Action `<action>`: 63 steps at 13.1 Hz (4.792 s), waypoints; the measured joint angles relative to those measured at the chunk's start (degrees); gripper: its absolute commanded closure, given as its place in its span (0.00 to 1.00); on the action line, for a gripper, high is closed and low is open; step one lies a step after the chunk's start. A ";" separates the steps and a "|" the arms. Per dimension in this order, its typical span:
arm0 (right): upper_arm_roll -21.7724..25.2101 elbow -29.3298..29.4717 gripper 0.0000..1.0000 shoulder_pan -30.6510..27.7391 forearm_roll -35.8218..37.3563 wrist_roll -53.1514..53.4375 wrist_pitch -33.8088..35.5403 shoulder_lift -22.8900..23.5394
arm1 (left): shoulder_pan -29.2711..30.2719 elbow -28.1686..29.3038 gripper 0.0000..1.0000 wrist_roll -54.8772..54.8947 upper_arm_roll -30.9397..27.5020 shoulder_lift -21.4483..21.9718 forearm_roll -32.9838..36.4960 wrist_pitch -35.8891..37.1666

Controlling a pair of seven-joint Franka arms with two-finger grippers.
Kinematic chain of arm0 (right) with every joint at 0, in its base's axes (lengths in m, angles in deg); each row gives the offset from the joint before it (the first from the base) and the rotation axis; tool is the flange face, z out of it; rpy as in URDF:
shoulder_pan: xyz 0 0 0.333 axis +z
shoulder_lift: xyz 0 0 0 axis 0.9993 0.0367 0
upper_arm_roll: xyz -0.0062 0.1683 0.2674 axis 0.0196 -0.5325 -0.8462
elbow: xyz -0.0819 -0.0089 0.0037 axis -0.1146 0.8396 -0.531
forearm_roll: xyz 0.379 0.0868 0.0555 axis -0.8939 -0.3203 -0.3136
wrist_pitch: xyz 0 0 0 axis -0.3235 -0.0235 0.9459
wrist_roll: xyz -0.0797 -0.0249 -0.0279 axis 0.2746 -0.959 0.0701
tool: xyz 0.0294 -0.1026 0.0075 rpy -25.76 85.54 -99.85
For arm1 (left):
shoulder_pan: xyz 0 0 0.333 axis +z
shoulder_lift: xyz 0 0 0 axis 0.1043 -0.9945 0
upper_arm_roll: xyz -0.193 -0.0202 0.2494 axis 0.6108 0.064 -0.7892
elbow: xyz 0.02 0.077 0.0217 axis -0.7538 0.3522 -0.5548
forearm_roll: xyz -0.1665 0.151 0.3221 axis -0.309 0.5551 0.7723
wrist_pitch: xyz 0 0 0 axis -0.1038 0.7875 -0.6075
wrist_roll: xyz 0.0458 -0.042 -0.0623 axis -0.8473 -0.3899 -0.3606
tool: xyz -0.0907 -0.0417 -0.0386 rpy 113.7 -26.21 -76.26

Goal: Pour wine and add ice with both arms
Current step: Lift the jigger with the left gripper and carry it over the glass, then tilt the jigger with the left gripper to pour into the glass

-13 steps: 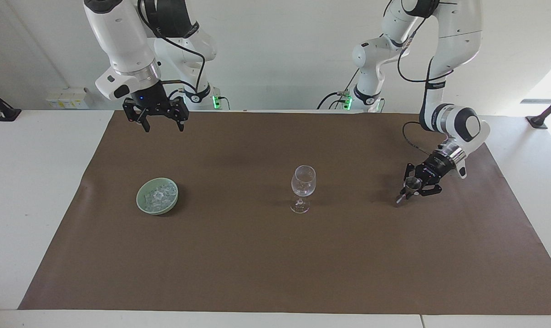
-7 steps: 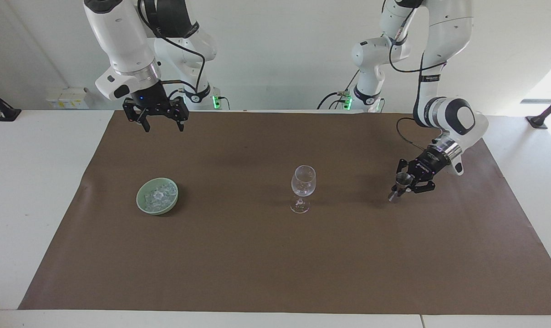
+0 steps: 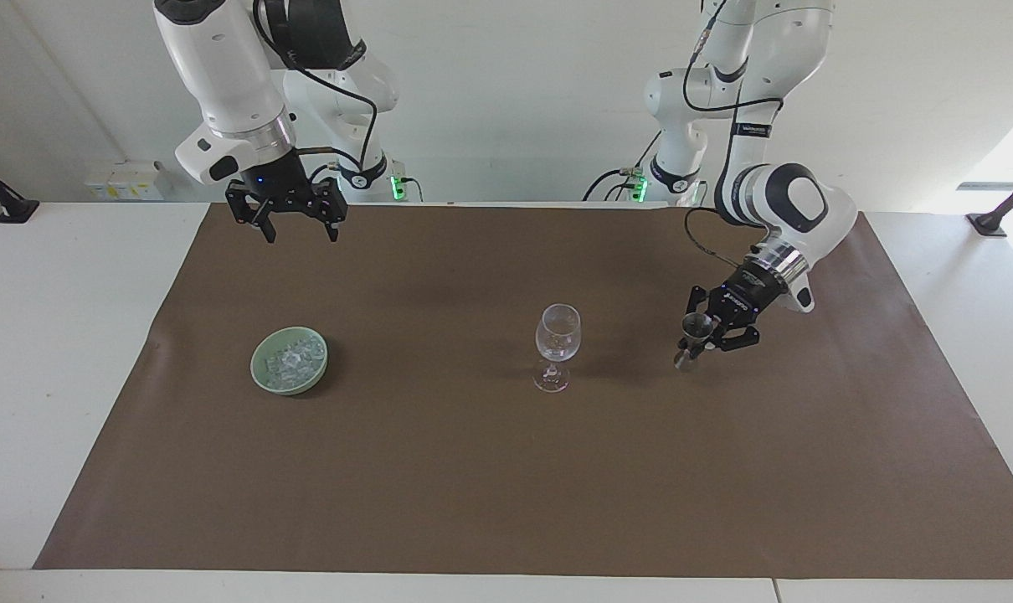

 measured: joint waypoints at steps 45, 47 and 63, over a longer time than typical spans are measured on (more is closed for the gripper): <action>0.00 0.00 0.00 0.00 0.00 0.00 0.00 0.00 | -15.29 -10.72 1.00 39.48 4.47 -3.85 -9.87 -19.41; 0.00 0.00 0.00 0.00 0.00 0.00 0.00 0.00 | -15.29 -10.72 1.00 40.31 4.41 -3.84 -7.98 -19.21; 0.00 0.00 0.00 0.00 0.00 0.00 0.00 0.00 | -15.29 -11.01 1.00 50.49 3.95 -3.83 -3.53 -20.62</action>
